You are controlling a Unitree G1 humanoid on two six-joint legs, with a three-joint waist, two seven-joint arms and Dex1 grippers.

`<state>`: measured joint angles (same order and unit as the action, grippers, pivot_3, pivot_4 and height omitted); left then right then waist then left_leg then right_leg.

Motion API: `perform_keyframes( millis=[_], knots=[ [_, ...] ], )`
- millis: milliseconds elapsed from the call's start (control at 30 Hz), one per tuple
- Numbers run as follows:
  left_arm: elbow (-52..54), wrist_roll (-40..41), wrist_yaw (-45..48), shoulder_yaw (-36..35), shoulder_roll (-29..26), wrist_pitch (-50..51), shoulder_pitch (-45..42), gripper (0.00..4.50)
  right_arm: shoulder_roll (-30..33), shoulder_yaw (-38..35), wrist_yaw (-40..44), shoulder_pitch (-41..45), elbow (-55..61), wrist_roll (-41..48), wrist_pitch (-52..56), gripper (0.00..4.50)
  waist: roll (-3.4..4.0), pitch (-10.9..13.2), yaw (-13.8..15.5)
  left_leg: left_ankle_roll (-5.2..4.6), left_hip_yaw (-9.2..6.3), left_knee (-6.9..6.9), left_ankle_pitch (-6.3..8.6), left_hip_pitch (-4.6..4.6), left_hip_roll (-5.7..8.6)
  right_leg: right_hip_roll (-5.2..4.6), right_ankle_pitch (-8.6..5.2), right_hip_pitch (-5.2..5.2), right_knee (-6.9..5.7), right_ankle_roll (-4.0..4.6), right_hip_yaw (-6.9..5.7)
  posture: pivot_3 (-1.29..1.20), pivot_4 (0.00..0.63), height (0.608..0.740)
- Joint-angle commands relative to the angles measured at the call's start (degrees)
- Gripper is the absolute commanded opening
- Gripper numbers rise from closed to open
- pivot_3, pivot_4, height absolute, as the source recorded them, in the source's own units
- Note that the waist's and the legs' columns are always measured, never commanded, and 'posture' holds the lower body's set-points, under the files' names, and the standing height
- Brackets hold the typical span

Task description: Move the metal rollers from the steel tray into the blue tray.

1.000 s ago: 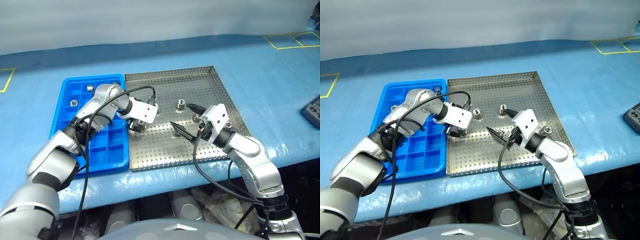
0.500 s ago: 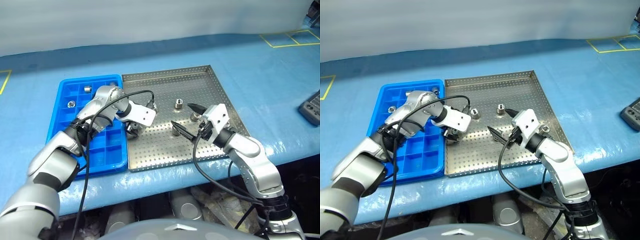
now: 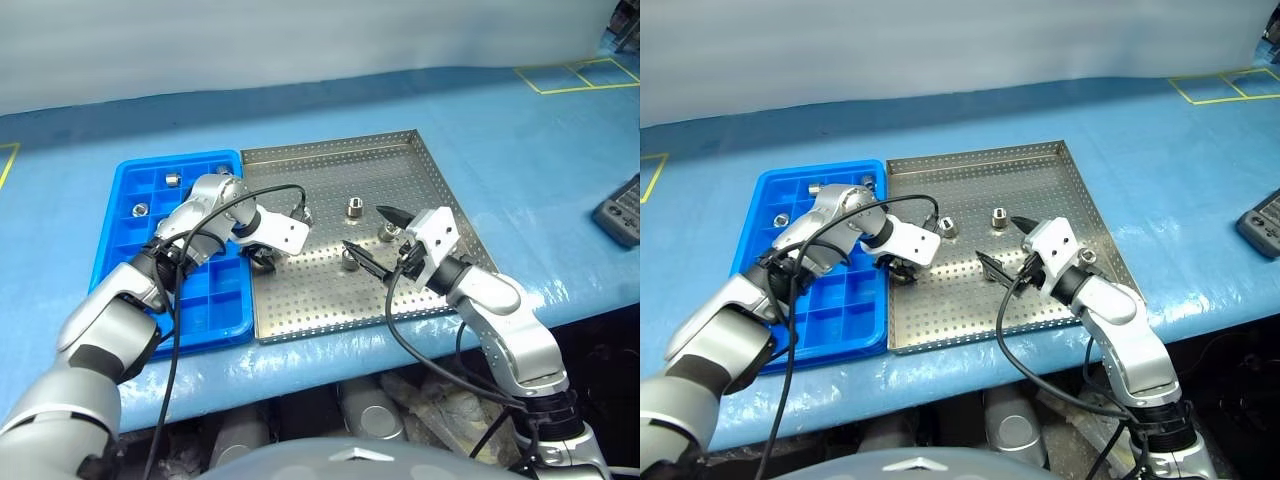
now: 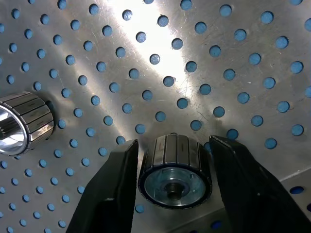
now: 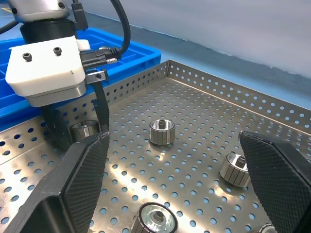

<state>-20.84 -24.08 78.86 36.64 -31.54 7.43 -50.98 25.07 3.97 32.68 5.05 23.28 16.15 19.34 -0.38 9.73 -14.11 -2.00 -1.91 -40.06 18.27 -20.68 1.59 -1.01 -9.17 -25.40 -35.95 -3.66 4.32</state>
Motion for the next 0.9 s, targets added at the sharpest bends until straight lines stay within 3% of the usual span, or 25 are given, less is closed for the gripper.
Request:
perform_keyframes(
  millis=[33,100,267,500,633,900],
  knots=[
    [-0.8,-0.9,-0.2,-0.1,0.0,0.5,0.3,2.55,0.1,-1.2,-0.1,0.2,2.6,0.4,-0.8,4.50,0.00,0.0,0.0,0.00,0.00,0.00,0.00,0.00,0.00,0.00,0.00,0.00,0.00,0.00,0.00,-0.30,0.150,0.740],
    [-0.8,-1.1,-0.2,-0.1,-0.2,0.5,0.4,2.55,0.1,-1.1,-0.2,0.4,2.4,0.4,-0.9,4.50,0.00,0.0,0.0,0.00,0.01,0.00,0.00,0.01,0.00,0.01,0.00,0.00,0.00,0.00,0.01,-0.29,0.150,0.740],
    [-0.4,-1.1,0.3,-0.3,-0.6,0.8,0.5,1.68,0.0,-1.0,-0.2,0.8,2.0,0.3,-1.1,4.50,0.00,0.0,0.0,-0.03,0.04,-0.02,-0.02,0.01,0.00,0.01,0.02,0.00,-0.01,-0.04,0.05,-0.29,0.150,0.740],
    [-0.4,-1.7,-1.4,-0.7,-0.6,0.9,0.3,1.68,-0.2,-0.8,-0.1,1.4,1.6,0.1,-1.4,4.50,0.00,0.0,0.0,-0.05,0.10,-0.03,-0.03,0.02,0.00,0.01,0.05,0.00,0.00,-0.09,0.12,-0.29,0.150,0.740],
    [1.1,1.4,-5.2,-5.5,1.2,3.9,-0.8,1.68,-0.2,-0.5,0.2,1.4,1.5,0.3,-1.1,4.50,-0.01,0.0,0.2,-0.10,0.13,-0.06,-0.06,0.01,0.02,0.00,0.05,0.00,0.00,-0.24,0.16,-0.28,0.150,0.740],
    [17.4,8.9,-4.9,-15.0,-3.5,11.9,4.4,1.68,0.3,2.4,3.8,2.7,-1.2,0.3,0.2,4.50,0.00,0.0,0.2,-0.22,0.21,-0.06,-0.02,-0.08,0.03,-0.06,0.26,-0.13,0.03,-0.07,0.26,-0.23,0.150,0.740]
  ],
)
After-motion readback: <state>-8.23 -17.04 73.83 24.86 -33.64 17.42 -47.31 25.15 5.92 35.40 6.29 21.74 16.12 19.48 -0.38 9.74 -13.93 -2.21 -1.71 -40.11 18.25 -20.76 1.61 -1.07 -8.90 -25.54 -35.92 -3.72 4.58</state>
